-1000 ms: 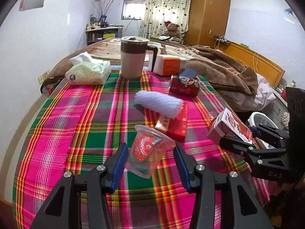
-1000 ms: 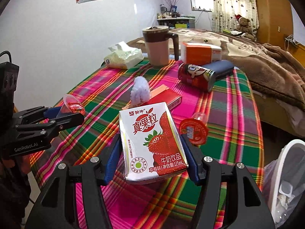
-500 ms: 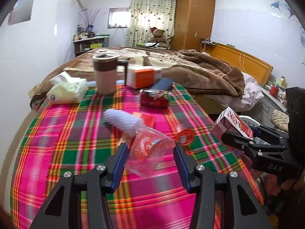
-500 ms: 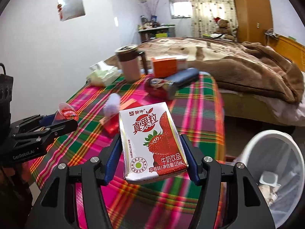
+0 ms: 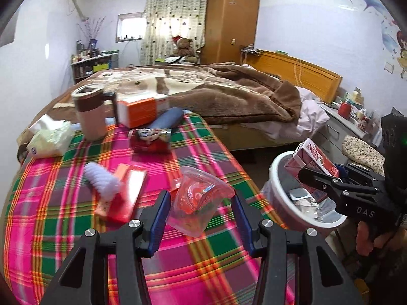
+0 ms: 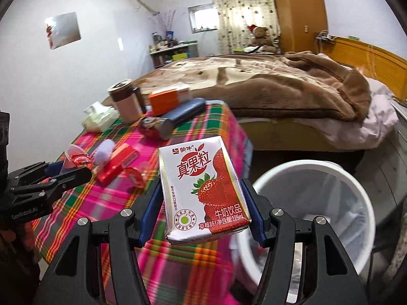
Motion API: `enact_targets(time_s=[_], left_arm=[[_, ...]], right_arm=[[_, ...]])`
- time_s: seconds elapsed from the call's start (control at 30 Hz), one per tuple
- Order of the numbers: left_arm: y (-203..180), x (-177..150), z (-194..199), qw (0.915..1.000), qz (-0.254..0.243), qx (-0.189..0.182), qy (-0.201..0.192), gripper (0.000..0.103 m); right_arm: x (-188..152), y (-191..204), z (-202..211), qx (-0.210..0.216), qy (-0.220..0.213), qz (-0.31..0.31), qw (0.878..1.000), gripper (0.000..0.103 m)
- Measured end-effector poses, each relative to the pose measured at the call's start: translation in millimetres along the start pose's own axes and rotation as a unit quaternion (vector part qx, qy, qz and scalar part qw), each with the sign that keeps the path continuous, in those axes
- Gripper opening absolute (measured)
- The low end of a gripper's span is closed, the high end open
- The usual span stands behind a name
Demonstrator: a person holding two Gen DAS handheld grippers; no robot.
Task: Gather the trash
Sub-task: 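Carry the cup and milk carton over the bin and open both grippers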
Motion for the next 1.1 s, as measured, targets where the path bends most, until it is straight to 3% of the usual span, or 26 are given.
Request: enact_targets(time_s=[0.5, 0.87, 1.1], left_arm=[[-113, 8, -47, 0.9957, -0.042, -0.079, 0.024, 0.05], [-180, -7, -88, 0.989, -0.077, -0.11, 0.061, 0.05], [-198, -20, -116, 0.9863, -0.082, -0.114, 0.087, 0.05]], right_arm=[[-14, -87, 21, -0.079, 0.002, -0.05, 0.996, 0.062], [-39, -127, 20, -0.103, 0.027, -0.085, 0.991, 0.062], [-53, -140, 13, -0.112, 0.051, -0.088, 0.988, 0.062]])
Point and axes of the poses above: each gripper's, at about its wrist camera, not at the fingertips, and z roughly against the way its jaws point, y to its left, x to its top, the point moved 8 cm from there along -z, roughly the way its jaws point, and after that the axes turned 8 degrees about z, right-handed, at the moved point
